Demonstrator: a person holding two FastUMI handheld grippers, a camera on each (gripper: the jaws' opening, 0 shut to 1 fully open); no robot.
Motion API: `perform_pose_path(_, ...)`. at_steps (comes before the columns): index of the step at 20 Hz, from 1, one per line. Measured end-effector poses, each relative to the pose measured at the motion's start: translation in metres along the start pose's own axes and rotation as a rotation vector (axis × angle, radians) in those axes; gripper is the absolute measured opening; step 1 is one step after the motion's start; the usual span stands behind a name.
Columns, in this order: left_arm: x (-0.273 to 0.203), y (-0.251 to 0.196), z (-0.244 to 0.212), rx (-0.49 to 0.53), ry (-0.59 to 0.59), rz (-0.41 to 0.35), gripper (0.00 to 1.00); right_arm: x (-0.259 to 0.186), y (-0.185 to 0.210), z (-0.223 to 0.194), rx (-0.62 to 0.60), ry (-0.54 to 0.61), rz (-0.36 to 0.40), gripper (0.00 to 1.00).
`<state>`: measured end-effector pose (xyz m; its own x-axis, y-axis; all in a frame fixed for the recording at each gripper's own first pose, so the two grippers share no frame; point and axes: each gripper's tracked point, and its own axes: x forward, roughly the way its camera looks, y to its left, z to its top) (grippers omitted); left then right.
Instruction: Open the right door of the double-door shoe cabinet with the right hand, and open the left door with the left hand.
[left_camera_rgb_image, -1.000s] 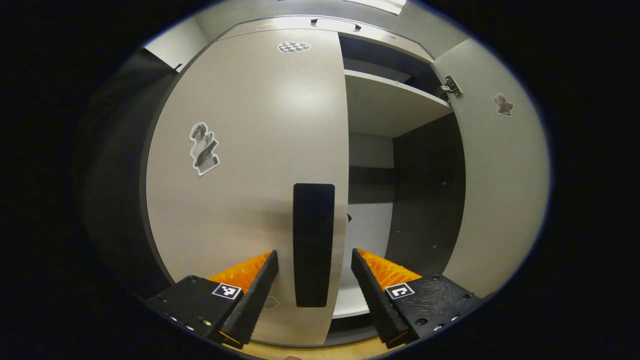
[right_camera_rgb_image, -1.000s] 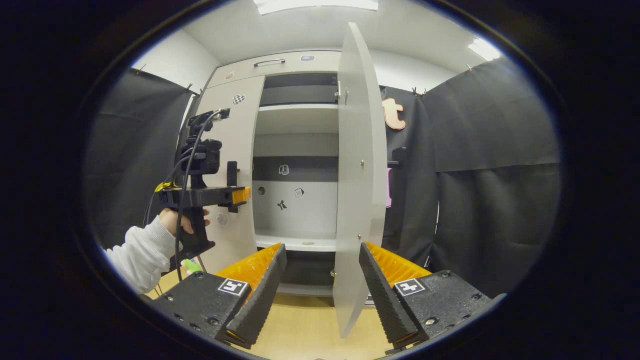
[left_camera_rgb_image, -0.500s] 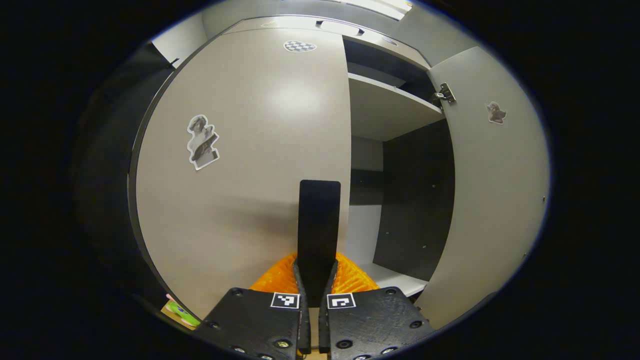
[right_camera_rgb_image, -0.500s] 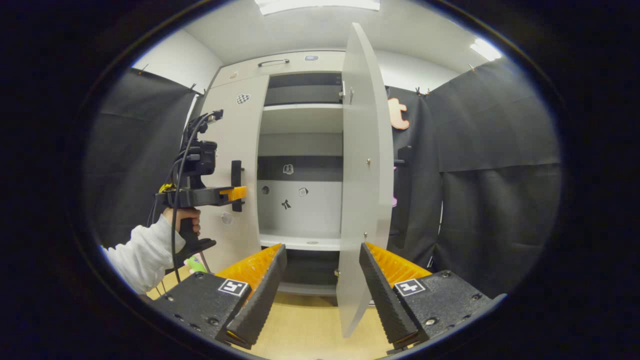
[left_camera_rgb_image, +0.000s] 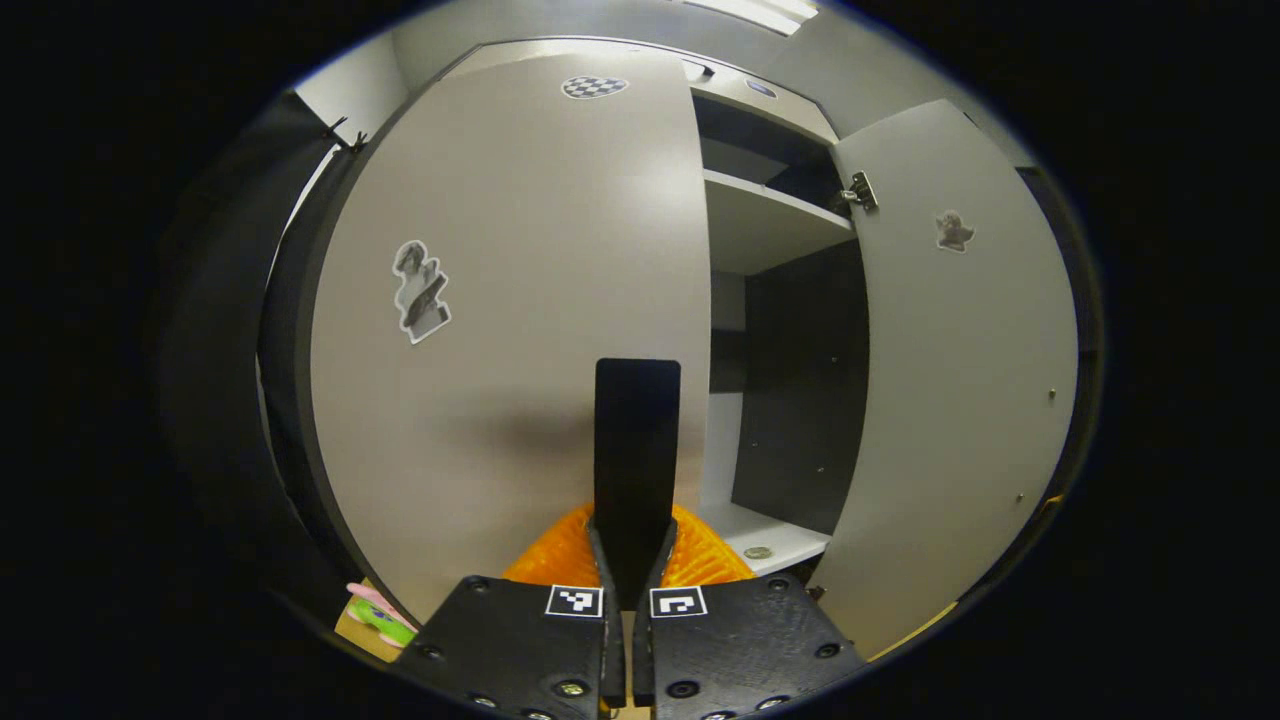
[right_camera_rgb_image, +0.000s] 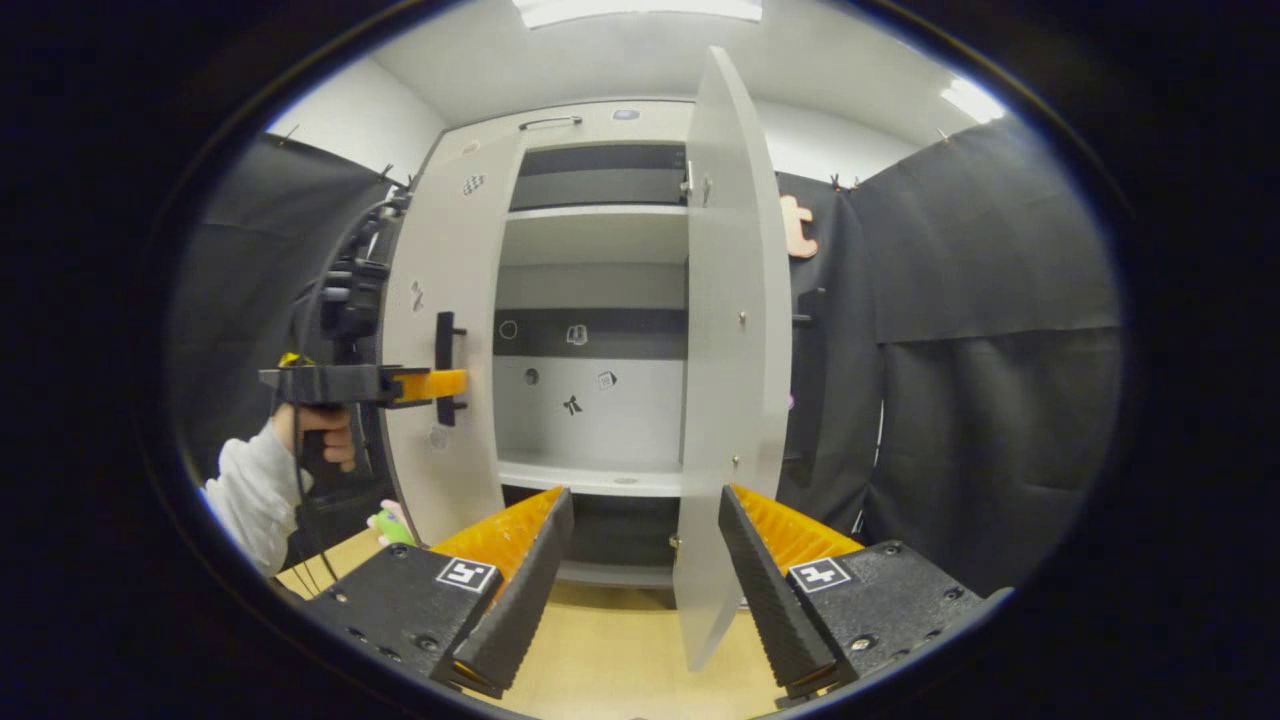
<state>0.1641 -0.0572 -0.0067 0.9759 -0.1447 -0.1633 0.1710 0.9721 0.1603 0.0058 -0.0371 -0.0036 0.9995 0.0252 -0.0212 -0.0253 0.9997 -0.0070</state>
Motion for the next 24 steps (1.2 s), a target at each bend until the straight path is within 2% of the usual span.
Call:
perform_pose_path(4,-0.020,0.014,0.000,0.055,-0.009,0.038,0.03,0.001,0.007,-0.004,0.003,0.009,0.018,0.92)
perform_pose_path(8,-0.039,0.020,0.000,0.037,-0.003,0.042,0.03,0.002,0.014,-0.003,-0.014,0.007,0.028,0.92)
perform_pose_path(14,-0.066,0.040,0.002,0.052,-0.013,0.089,0.02,0.008,0.025,-0.004,-0.019,0.012,0.048,0.92)
perform_pose_path(24,-0.115,0.109,0.005,0.054,-0.027,0.276,0.00,0.016,0.042,-0.007,-0.032,0.018,0.078,0.92)
